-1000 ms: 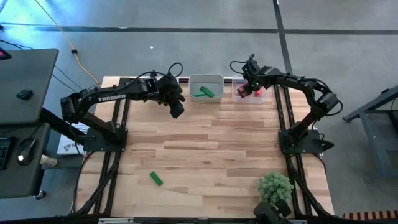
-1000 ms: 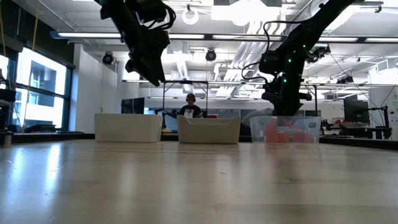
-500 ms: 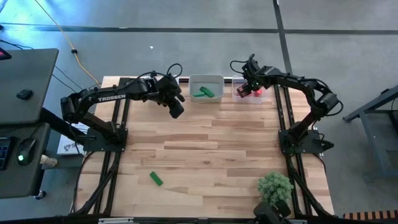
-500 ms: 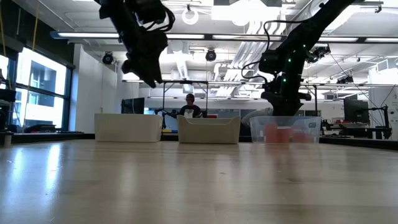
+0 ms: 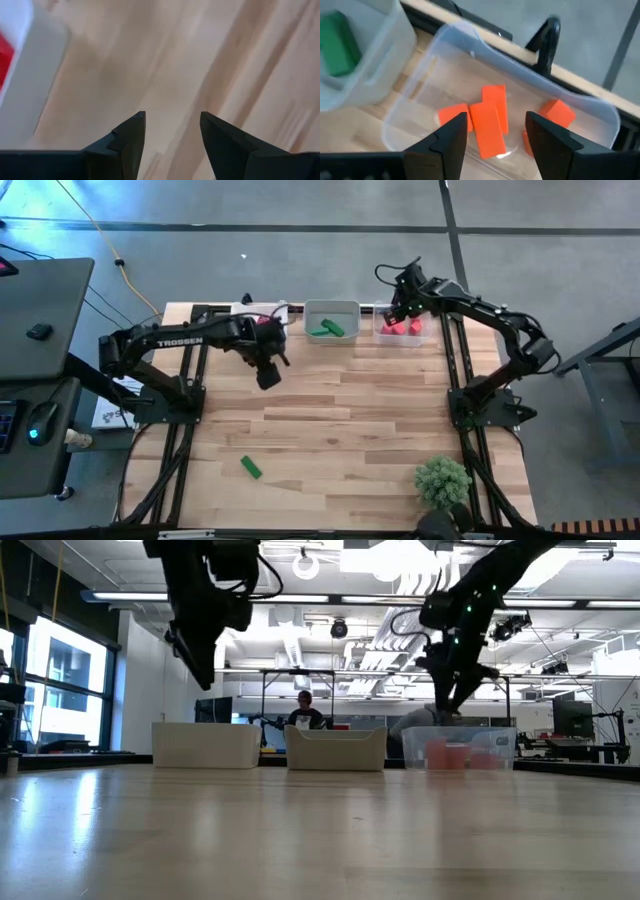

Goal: Sort & place blocks by color
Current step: Put the green block into the grey bin

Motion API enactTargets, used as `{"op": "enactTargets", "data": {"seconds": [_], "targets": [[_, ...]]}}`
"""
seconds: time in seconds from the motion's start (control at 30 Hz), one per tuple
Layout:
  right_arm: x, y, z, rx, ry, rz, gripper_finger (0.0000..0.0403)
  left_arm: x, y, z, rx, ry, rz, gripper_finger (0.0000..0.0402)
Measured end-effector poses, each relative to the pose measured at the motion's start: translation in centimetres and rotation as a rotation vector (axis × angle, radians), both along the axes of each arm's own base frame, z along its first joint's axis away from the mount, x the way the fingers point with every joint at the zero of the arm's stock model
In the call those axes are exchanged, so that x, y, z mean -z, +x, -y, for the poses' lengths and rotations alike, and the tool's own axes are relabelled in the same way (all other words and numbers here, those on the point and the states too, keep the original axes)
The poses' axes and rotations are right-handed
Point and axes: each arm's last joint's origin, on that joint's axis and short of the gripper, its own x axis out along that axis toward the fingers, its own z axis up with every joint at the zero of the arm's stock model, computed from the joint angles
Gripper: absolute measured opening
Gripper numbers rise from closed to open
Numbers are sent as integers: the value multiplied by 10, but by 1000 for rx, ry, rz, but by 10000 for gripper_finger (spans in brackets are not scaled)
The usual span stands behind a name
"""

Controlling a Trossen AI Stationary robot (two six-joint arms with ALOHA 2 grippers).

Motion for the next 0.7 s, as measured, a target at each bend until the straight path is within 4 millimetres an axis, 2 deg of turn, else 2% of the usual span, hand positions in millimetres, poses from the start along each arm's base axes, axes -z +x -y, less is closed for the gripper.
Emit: {"op": "enactTargets", "data": {"seconds": [0.27,0.5,0.7], "targets": [[-25,-2,-5,-5,-14,103,190,0,13,35,305,41,-18,179],[-26,-6,-11,-15,24,89,190,0,20,71,620,85,-35,179],[-24,-5,-18,-63,59,41,190,0,23,104,764,92,-31,179]]}}
